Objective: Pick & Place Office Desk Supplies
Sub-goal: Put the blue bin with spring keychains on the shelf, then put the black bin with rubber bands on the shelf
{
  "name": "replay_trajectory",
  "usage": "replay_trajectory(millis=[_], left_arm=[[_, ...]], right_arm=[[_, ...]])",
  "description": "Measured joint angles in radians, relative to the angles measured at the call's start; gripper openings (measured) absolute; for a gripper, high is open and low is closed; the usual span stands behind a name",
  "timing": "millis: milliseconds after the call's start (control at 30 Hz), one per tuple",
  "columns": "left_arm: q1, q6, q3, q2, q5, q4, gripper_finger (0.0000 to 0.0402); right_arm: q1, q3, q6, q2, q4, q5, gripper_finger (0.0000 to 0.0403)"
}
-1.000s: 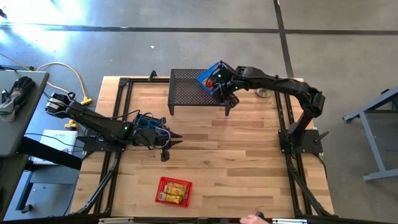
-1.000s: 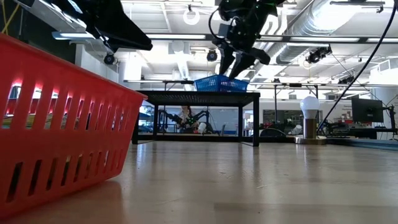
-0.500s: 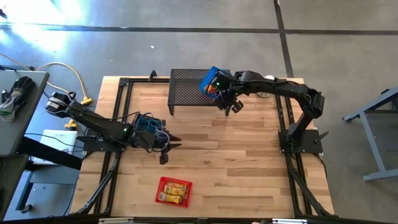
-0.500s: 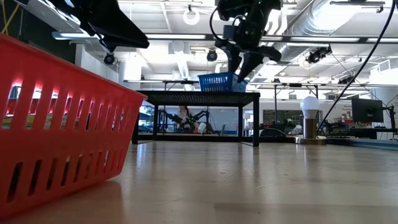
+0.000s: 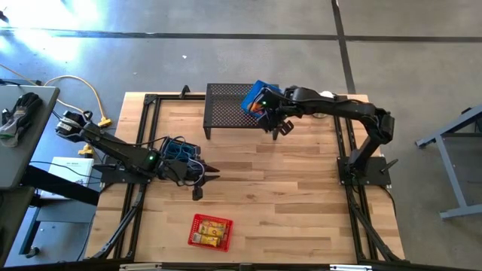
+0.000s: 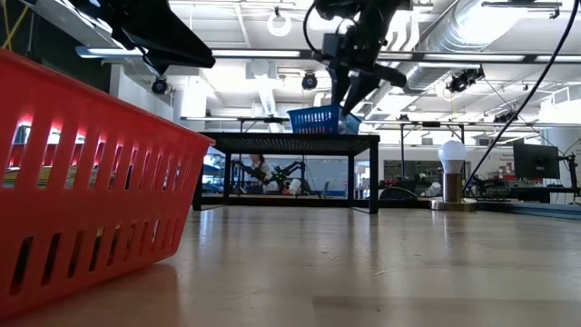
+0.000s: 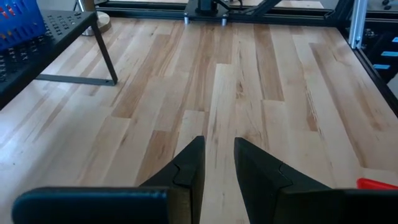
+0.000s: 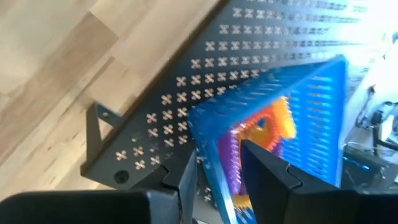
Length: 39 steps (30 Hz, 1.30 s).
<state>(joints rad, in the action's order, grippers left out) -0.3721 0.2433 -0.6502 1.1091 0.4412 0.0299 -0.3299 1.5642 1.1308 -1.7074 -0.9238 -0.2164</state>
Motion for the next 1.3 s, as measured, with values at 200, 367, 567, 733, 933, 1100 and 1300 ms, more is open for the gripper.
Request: replay_trajectory(millis=[200,367,567,733,933,1100,1300], left_arm=[[0.0,-0.003,0.0,0.0,0.0,-0.002,0.0081],[0.0,0.002,0.0,0.0,0.0,-0.002,0.0081],[0.0,0.024,0.0,0.0,0.0,-0.003,0.0081],[0.005,-0.009,0.0,0.0,0.0,0.0,0.0081],[0.038,-0.117,0.0,0.0,0.002,0.015,0.0081],[0.05,-0.131,0.0,0.0,0.002,-0.015,0.0081],[0.04,-0.098,0.0,0.0,0.0,-0.081,0.0081]], right_arm=[[0.024,0.0,-0.02,0.06,0.019,0.013,0.0111],[0.064,0.0,-0.072,0.125,0.032,0.011,0.0111],[0.155,0.0,-0.264,0.212,0.029,0.021,0.0111],[0.239,0.0,-0.457,0.282,0.031,0.148,0.0111],[0.28,0.0,-0.858,0.304,0.066,0.401,0.0111],[0.311,-0.007,-1.002,0.304,-0.206,0.51,0.0111],[0.402,-0.164,-1.242,0.34,-0.248,0.531,0.0111]])
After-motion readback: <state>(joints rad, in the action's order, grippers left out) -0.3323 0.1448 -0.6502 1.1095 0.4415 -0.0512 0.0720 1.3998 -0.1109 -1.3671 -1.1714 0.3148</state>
